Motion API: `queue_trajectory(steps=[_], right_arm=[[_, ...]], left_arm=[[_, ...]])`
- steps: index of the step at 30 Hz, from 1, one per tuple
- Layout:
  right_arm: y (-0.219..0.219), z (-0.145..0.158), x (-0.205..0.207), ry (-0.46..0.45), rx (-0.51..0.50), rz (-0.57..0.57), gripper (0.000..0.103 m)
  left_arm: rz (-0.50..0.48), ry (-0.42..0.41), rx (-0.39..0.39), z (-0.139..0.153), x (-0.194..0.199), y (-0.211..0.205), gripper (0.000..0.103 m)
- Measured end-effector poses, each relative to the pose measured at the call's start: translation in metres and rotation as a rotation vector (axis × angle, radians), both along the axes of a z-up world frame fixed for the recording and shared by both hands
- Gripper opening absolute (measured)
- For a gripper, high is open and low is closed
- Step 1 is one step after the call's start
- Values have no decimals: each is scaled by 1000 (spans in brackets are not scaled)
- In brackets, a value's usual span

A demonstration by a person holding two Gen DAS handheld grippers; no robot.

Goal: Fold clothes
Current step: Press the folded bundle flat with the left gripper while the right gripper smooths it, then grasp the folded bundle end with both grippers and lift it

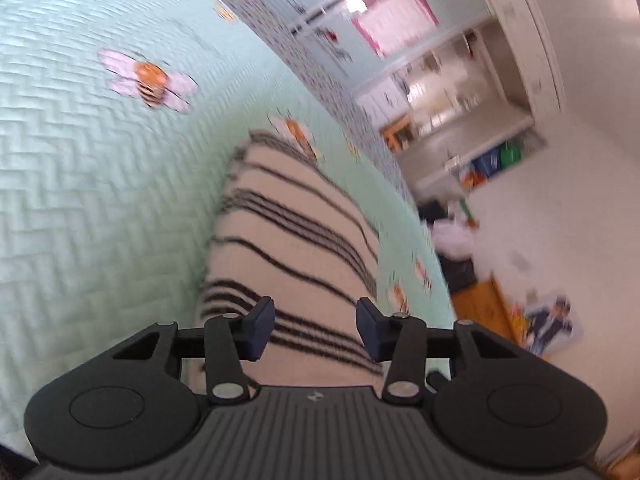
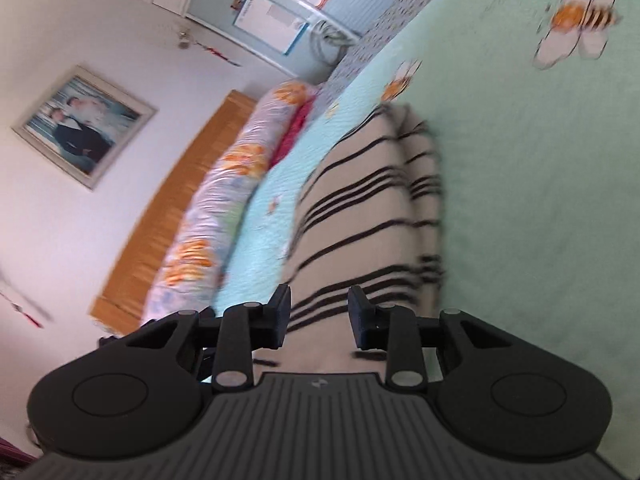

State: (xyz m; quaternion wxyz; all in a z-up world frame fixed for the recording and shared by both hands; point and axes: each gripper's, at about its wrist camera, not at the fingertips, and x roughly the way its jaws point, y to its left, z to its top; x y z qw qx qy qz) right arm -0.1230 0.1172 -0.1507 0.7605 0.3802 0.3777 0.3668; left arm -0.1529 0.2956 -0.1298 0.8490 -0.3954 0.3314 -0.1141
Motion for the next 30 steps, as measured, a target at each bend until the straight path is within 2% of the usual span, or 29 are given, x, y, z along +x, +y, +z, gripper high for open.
queue_trajectory(steps=[2,3,4,5,8,11,13,15,18,20,22,23,25,27,28,30], right_arm=[[6,-18,2,49,-16,12,33],[9,-26,4,74,-23,18,32],[10,-34,2,62,-63,13,15],[12,-41,1,44,-107,6,0],[5,-47,-1,49,-68,1,0],[3,-35,1,41,-81,27,3],[0,-21,3,20,-71,22,7],[3,-3,16,-24,-53,14,11],[8,23,37,-91,-25,2,12],[27,36,66,-119,-31,15,13],[50,46,95,-151,-38,30,14],[61,49,109,-154,-39,26,20],[80,49,136,-134,-21,27,29],[93,39,160,-107,-25,40,31],[96,30,169,-98,-85,26,30],[99,5,181,-86,-204,30,11]], left_arm=[[-20,57,30,-23,9,-7,38],[-40,83,56,-36,13,-10,18],[-42,96,85,-45,14,-11,3],[-36,94,79,-50,14,-8,3],[-31,105,24,-52,15,2,3],[-58,95,63,-35,16,0,4],[-84,54,93,-14,19,-3,6],[-104,-13,89,7,27,-5,6],[-114,-98,113,32,59,-16,10],[-96,-102,149,37,91,-25,10],[-74,-94,154,35,123,-31,10],[-62,-91,145,33,136,-33,10],[-38,-79,129,25,158,-36,10],[-35,-44,156,13,176,-46,10],[-48,-17,194,4,184,-53,5],[-82,39,229,-24,194,-67,5]])
